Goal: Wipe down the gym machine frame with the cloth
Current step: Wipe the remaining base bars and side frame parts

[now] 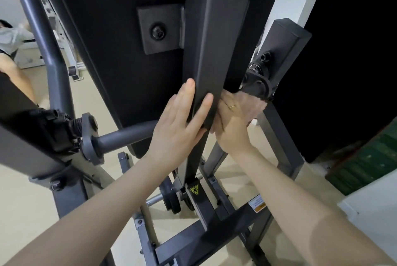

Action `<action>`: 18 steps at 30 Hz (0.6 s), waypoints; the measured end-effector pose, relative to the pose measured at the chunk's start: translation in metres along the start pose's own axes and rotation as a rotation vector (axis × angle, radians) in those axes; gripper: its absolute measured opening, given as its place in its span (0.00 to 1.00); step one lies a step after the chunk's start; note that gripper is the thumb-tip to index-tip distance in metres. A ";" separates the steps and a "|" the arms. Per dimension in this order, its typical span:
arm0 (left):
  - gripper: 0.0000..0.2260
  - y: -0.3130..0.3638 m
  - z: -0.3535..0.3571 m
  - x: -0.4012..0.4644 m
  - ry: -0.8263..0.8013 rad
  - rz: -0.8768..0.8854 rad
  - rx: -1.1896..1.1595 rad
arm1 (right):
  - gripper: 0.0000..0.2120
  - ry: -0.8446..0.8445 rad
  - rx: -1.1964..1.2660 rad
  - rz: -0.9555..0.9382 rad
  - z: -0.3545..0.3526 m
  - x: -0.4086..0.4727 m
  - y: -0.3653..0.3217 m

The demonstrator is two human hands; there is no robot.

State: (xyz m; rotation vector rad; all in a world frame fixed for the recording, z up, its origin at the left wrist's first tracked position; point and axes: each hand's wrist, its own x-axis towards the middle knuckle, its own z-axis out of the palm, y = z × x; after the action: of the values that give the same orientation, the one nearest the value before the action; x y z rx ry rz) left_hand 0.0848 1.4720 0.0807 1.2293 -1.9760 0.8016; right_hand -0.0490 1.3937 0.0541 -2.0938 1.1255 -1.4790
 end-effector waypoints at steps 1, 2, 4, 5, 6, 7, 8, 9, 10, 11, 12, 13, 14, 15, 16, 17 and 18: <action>0.25 -0.001 0.000 0.000 0.001 0.002 -0.015 | 0.13 -0.111 -0.197 -0.227 -0.002 -0.005 0.006; 0.23 -0.002 0.000 -0.001 0.001 0.003 -0.026 | 0.15 -0.179 -0.348 -0.353 -0.008 -0.003 0.014; 0.22 -0.002 0.001 -0.001 0.004 -0.001 -0.046 | 0.17 -0.181 -0.505 -0.413 -0.022 0.008 0.032; 0.23 -0.002 0.001 -0.002 0.008 -0.006 -0.055 | 0.18 -0.129 -0.540 -0.383 -0.027 0.011 0.039; 0.25 -0.002 0.001 -0.002 0.013 -0.010 -0.058 | 0.19 -0.075 -0.534 -0.289 -0.033 0.013 0.043; 0.28 -0.002 0.001 -0.002 0.016 -0.011 -0.057 | 0.19 -0.021 -0.514 -0.183 -0.035 0.014 0.044; 0.31 -0.002 0.001 -0.002 0.014 -0.013 -0.056 | 0.21 0.036 -0.491 -0.093 -0.032 0.013 0.042; 0.32 -0.002 0.001 -0.002 0.008 -0.016 -0.056 | 0.22 0.076 -0.468 -0.045 -0.026 0.011 0.038; 0.33 -0.001 0.001 -0.002 0.006 -0.018 -0.053 | 0.21 0.091 -0.446 -0.055 -0.018 0.008 0.035; 0.32 -0.001 0.002 -0.002 0.010 -0.017 -0.048 | 0.20 0.073 -0.430 -0.123 -0.012 0.003 0.031; 0.32 -0.001 0.002 -0.003 0.014 -0.013 -0.045 | 0.19 0.020 -0.415 -0.219 -0.008 -0.003 0.029; 0.31 -0.001 0.002 -0.003 0.016 -0.009 -0.044 | 0.20 -0.030 -0.402 -0.317 -0.008 -0.007 0.032; 0.31 -0.001 0.002 -0.003 0.015 -0.005 -0.045 | 0.21 -0.070 -0.415 -0.396 -0.014 -0.007 0.035; 0.31 -0.001 0.002 -0.003 0.013 -0.002 -0.047 | 0.21 -0.083 -0.439 -0.444 -0.021 -0.001 0.040; 0.31 -0.001 0.002 -0.003 0.011 -0.002 -0.051 | 0.21 -0.081 -0.459 -0.445 -0.028 0.005 0.044; 0.31 -0.001 0.001 -0.002 0.008 -0.005 -0.055 | 0.20 -0.063 -0.479 -0.427 -0.033 0.010 0.049; 0.32 -0.001 0.001 -0.002 0.006 -0.009 -0.056 | 0.20 -0.051 -0.504 -0.385 -0.036 0.012 0.052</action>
State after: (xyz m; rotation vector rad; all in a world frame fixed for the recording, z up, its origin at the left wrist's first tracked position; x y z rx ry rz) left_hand 0.0863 1.4719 0.0789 1.2017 -1.9733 0.7400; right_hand -0.1010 1.3572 0.0415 -2.8067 1.2228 -1.3867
